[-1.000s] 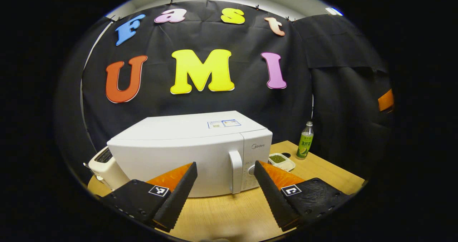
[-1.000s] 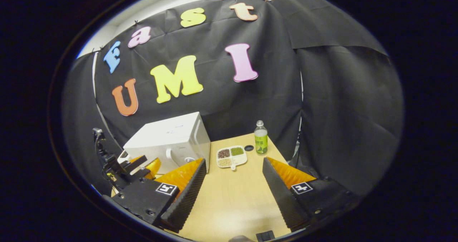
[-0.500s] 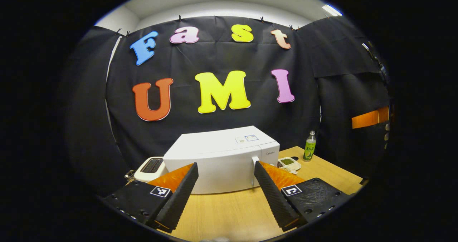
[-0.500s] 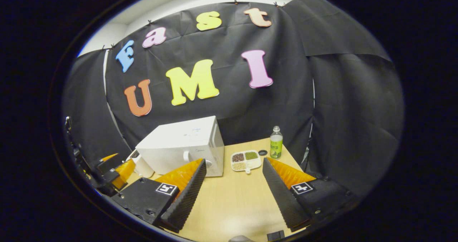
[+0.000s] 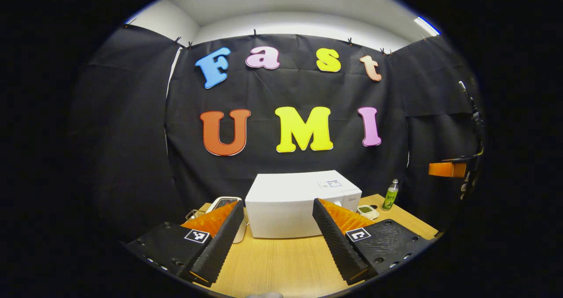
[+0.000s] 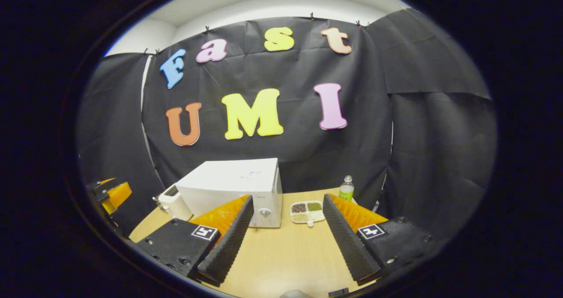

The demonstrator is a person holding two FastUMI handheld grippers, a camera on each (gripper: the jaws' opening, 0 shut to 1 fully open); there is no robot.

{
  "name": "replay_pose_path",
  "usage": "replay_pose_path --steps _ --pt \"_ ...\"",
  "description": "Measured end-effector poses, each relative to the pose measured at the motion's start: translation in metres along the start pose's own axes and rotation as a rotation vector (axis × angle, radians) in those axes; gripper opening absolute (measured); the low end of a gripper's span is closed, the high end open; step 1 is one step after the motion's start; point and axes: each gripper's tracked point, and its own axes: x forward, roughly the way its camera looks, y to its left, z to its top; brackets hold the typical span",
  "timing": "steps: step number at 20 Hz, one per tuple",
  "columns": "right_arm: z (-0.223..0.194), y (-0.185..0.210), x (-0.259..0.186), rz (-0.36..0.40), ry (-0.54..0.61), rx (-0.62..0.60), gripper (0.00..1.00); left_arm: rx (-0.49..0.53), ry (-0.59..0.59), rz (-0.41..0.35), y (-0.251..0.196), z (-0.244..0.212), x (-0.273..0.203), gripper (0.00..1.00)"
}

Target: Open the microwave oven with the left hand, put the food in, and close the microwave oven.

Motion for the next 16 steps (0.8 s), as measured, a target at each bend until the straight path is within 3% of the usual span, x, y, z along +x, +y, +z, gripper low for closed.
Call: replay_pose_path --steps 1,2,3,4,5,6,7,8,9,10,16 --pt "0.004 0.005 -0.003 0.005 -0.014 -0.006 0.92 -0.002 -0.006 0.007 0.004 0.004 -0.003 0.96" --pt "0.007 0.011 -0.005 0.012 -0.025 -0.01 1.0 -0.001 -0.017 0.01 0.008 0.008 -0.007 0.96" --pt "0.008 0.015 -0.008 0.018 -0.031 -0.01 1.0 -0.001 -0.024 0.013 0.011 0.011 -0.01 1.0" --pt "0.009 0.018 -0.01 0.023 -0.038 -0.009 0.92 0.001 -0.029 0.013 0.014 0.015 -0.013 0.96" --pt "0.01 0.021 -0.012 0.025 -0.04 -0.007 1.0 0.002 -0.035 0.018 0.017 0.017 -0.016 0.96" --pt "0.01 0.023 -0.013 0.027 -0.041 -0.004 0.92 0.001 -0.04 0.022 0.02 0.019 -0.018 0.96" --pt "0.011 0.025 -0.014 0.028 -0.043 -0.004 1.0 0.001 -0.046 0.026 0.023 0.021 -0.02 0.96" --pt "0.011 0.026 -0.016 0.026 -0.043 -0.005 0.92 0.002 -0.052 0.031 0.027 0.024 -0.021 0.96" --pt "0.012 0.028 -0.017 0.026 -0.046 -0.009 0.92 0.004 -0.055 0.035 0.029 0.025 -0.022 0.96" --pt "0.013 0.029 -0.019 0.025 -0.049 -0.013 1.0 0.004 -0.057 0.041 0.031 0.026 -0.023 0.96" --pt "0.015 0.037 -0.027 0.027 -0.055 -0.032 1.0 -0.012 -0.07 0.042 0.033 0.03 -0.024 0.96"
